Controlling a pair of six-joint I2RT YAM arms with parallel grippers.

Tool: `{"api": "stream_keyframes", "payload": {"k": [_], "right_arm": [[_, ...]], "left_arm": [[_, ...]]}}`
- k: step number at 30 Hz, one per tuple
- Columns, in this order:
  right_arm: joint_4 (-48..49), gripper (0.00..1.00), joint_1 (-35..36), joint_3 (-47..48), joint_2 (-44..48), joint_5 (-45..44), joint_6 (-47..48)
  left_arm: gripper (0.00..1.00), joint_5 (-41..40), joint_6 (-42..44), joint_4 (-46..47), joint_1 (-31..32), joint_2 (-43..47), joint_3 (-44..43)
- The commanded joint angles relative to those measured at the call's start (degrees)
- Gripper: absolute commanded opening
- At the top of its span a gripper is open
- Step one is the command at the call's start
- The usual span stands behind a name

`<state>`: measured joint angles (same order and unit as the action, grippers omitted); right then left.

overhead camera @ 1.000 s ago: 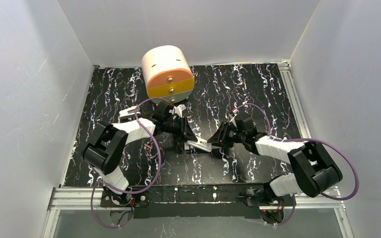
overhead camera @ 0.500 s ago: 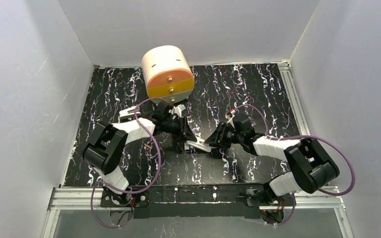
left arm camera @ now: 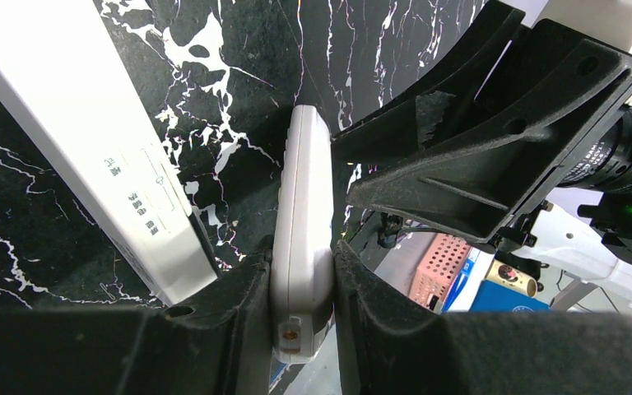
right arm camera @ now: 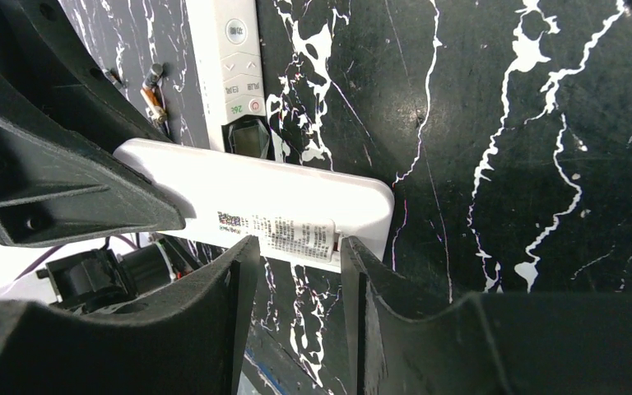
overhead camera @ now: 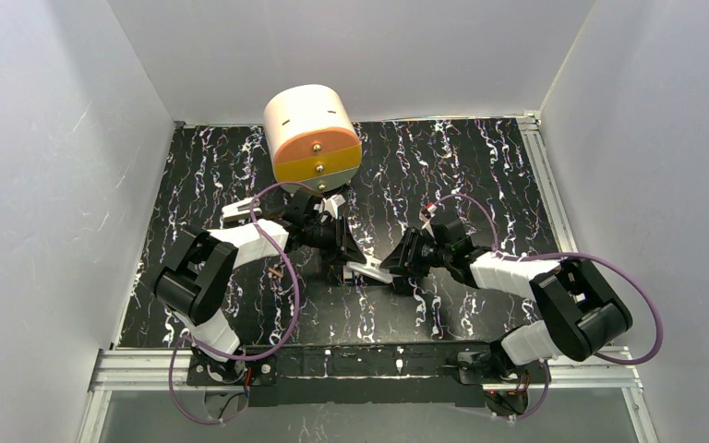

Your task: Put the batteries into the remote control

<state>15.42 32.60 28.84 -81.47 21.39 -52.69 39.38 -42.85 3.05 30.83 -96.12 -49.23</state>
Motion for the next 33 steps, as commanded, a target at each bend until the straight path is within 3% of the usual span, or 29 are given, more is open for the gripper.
{"api": "stream_keyframes", "payload": {"k": [1, 11, 18, 26, 33], "right_arm": [[-5.95, 0.51, 1.18, 1.27, 0.43, -3.03, 2.65], [3.74, 0.51, 1.33, -1.77, -3.84, 1.42, -2.34], [35.53, 0.5, 1.35, -9.22, -3.57, 8.13, -14.11], [53.37, 0.5, 1.4, -9.36, -3.41, 9.86, -20.18], [54.96, 0.5, 1.37, -9.45, -1.58, 8.82, -21.0]], "left_arm": [[0.0, -5.26, 3.21, -4.54, 0.81, -0.74, 0.98], [0.0, -4.43, 3.82, -4.38, 1.58, -1.54, 0.81], [0.0, -6.02, 5.1, -8.15, 3.23, -3.96, -0.05], [0.0, -9.62, 4.71, -10.96, 3.88, -5.6, -0.63], [0.0, -15.28, 5.86, -16.22, 4.06, -5.58, -2.06]]}}
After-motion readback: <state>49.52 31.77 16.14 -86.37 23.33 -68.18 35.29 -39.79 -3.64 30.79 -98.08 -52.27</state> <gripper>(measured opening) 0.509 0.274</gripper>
